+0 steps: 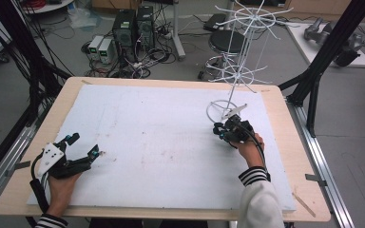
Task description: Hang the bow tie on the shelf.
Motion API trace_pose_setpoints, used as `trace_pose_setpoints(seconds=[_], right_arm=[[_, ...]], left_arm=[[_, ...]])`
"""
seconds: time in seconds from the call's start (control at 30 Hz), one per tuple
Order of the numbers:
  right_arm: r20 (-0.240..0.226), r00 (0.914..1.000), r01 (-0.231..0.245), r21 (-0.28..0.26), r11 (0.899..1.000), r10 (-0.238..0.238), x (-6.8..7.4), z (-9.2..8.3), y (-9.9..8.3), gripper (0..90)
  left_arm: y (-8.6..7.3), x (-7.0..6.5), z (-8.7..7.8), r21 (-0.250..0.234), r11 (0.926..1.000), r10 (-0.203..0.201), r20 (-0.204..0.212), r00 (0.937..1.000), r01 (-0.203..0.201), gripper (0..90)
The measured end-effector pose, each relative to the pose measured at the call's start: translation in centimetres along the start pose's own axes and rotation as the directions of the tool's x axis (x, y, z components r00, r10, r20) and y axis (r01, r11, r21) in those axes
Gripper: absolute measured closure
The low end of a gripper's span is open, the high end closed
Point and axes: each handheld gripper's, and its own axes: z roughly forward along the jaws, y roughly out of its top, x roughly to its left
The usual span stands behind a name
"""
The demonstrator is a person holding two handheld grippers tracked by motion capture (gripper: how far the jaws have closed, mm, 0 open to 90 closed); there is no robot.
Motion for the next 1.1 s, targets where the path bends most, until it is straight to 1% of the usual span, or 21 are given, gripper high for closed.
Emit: trace_pose_setpoints(seconds=[0.03,0.07,0.17,0.2,0.3,0.33,0.43,0.47,0.5,0.53,0.63,0.67,0.7,0.8,0.83,0.9,0.97,1.0,1.03,1.07,1.1], right_arm=[[-0.006,0.9999,-0.011,-0.009,1.0,0.011,0.0,-0.2,-0.1,87.7],[-0.006,1.0,-0.004,-0.022,1.0,0.004,0.0,-0.3,-0.1,87.7],[-0.001,0.9999,-0.01,-0.032,0.999,0.01,0.2,-0.6,-0.1,87.7],[-0.001,1.0,-0.006,-0.053,0.999,0.005,0.3,-1.0,-0.1,87.7],[0.005,1.0,0.002,-0.073,0.997,-0.001,0.3,-1.3,-0.1,87.8],[0.002,1.0,-0.006,-0.095,0.995,0.006,0.3,-1.5,0.0,87.8],[0.012,0.9999,-0.008,-0.123,0.992,0.01,0.5,-2.0,0.0,87.8],[0.011,0.9998,-0.017,-0.133,0.991,0.019,0.6,-2.2,0.0,87.8],[0.011,0.9998,-0.017,-0.133,0.991,0.019,0.6,-2.2,0.0,87.8],[0.011,0.9998,-0.016,-0.166,0.986,0.019,0.7,-2.5,-0.1,87.8],[0.013,0.9994,-0.029,-0.188,0.982,0.032,0.7,-2.8,-0.4,87.8],[0.016,0.9994,-0.027,-0.208,0.978,0.031,0.6,-3.0,-0.5,87.8],[0.008,0.9987,-0.048,-0.211,0.976,0.051,0.7,-3.1,-0.7,87.8],[0.004,0.998,-0.059,-0.267,0.962,0.063,0.5,-3.6,-1.1,87.8],[0.004,0.9981,-0.058,-0.28,0.958,0.062,0.5,-3.7,-1.2,87.8],[0.007,0.9983,-0.053,-0.319,0.946,0.058,0.5,-4.0,-1.4,87.8],[0.013,0.9984,-0.048,-0.337,0.94,0.055,0.6,-4.4,-1.5,87.8],[0.014,0.9983,-0.047,-0.351,0.935,0.056,0.6,-4.6,-1.6,87.8],[0.013,0.998,-0.053,-0.366,0.929,0.062,0.6,-4.7,-1.6,87.8],[0.008,0.9976,-0.06,-0.393,0.917,0.068,0.6,-5.1,-1.6,87.8],[0.007,0.9974,-0.062,-0.408,0.911,0.072,0.6,-5.2,-1.6,87.7]], left_arm=[[0.0,0.0,0.0,0.0,1.0,0.0,-0.001,1.0,0.0,15.2],[0.0,0.0,0.0,0.0,1.0,0.0,-0.001,1.0,0.0,15.2],[0.0,0.0,0.0,0.0,1.0,0.0,-0.001,1.0,0.0,15.2],[0.0,0.0,0.0,0.0,1.0,0.002,-0.001,1.0,-0.002,15.2],[0.0,0.0,0.0,0.0,1.0,0.001,0.0,1.0,-0.001,15.2],[0.0,0.0,0.0,0.002,1.0,0.002,0.0,1.0,-0.002,15.2],[0.0,0.0,0.0,0.002,1.0,0.001,0.0,1.0,-0.001,15.2],[0.0,0.0,0.0,0.001,1.0,0.001,0.0,1.0,-0.001,15.2],[0.0,0.0,0.0,0.001,1.0,0.001,0.0,1.0,-0.001,15.2],[0.0,0.0,0.0,0.002,1.0,0.002,0.0,1.0,-0.002,15.2],[0.0,0.0,0.0,0.002,1.0,0.004,0.001,1.0,-0.004,15.2],[0.0,0.0,0.0,0.003,1.0,0.004,0.001,1.0,-0.004,15.2],[0.0,0.0,0.0,0.003,1.0,0.004,0.001,1.0,-0.004,15.2],[0.0,0.0,0.0,0.003,1.0,0.002,-0.001,1.0,-0.002,15.2],[0.0,0.0,0.0,0.004,1.0,0.003,0.0,1.0,-0.003,15.2],[0.0,0.0,0.0,0.003,1.0,0.002,-0.002,1.0,-0.002,15.2],[0.0,0.0,0.0,0.002,1.0,0.003,-0.002,1.0,-0.003,15.2],[0.0,-0.1,0.0,0.002,1.0,0.002,-0.003,1.0,-0.002,15.2],[0.0,-0.1,0.0,0.002,1.0,0.002,-0.003,1.0,-0.002,15.2],[0.0,0.0,0.0,0.001,1.0,0.002,-0.003,1.0,-0.002,15.2],[0.0,0.0,0.0,0.001,1.0,0.002,-0.003,1.0,-0.002,15.2]])
